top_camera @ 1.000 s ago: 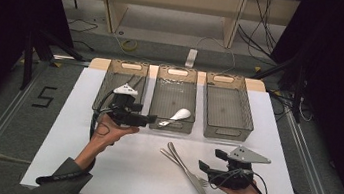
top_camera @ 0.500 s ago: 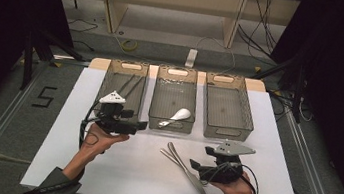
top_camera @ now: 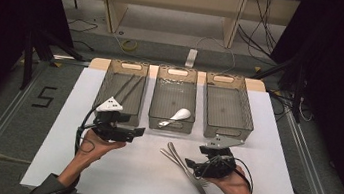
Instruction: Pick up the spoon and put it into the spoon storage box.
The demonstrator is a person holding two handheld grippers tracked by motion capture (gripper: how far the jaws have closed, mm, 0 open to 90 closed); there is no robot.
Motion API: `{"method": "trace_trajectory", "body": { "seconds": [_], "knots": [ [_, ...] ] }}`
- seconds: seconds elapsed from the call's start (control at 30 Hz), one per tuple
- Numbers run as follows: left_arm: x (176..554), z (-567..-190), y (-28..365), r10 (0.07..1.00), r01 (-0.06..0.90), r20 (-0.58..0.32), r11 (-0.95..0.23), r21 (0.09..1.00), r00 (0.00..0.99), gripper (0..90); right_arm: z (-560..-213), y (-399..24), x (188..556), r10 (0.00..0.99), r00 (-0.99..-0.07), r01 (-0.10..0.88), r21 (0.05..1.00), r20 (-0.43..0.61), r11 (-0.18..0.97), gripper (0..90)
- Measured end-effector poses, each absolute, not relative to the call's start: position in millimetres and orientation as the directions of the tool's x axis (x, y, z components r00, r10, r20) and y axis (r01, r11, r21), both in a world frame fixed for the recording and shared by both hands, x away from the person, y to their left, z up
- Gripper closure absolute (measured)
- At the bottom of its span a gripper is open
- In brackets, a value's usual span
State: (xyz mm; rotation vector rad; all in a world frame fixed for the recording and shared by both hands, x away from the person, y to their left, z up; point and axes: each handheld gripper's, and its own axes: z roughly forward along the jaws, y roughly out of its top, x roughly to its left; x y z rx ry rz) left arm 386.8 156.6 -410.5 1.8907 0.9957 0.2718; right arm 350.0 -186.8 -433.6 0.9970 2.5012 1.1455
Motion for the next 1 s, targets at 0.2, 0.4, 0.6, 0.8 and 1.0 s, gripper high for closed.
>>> {"method": "trace_trajectory", "body": {
  "seconds": [0.2, 0.4, 0.6, 0.8, 1.0],
  "knots": [
    [381.9, -411.2, 161.2, 0.743, 0.517, -0.21, -0.207, 0.83, 0.635, 20.5, -436.7, -179.0, 355.0, 0.656, -0.75, 0.516, 0.699, 0.089, 0.495, 33.2],
    [377.3, -412.2, 163.9, 0.739, 0.511, -0.213, -0.2, 0.836, 0.639, 20.0, -441.3, -171.8, 359.1, 0.654, -0.751, 0.532, 0.665, 0.084, 0.525, 33.9],
    [373.5, -411.7, 165.4, 0.743, 0.501, -0.204, -0.199, 0.843, 0.638, 19.7, -445.3, -165.2, 362.6, 0.652, -0.753, 0.548, 0.633, 0.089, 0.547, 34.4],
    [370.4, -412.1, 167.0, 0.737, 0.495, -0.209, -0.191, 0.848, 0.642, 17.6, -449.1, -160.4, 366.5, 0.651, -0.754, 0.558, 0.613, 0.091, 0.56, 34.9],
    [367.7, -412.4, 167.0, 0.723, 0.474, -0.2, -0.197, 0.858, 0.662, 15.9, -453.0, -156.7, 369.1, 0.645, -0.759, 0.564, 0.589, 0.093, 0.579, 35.8]
  ]
}}
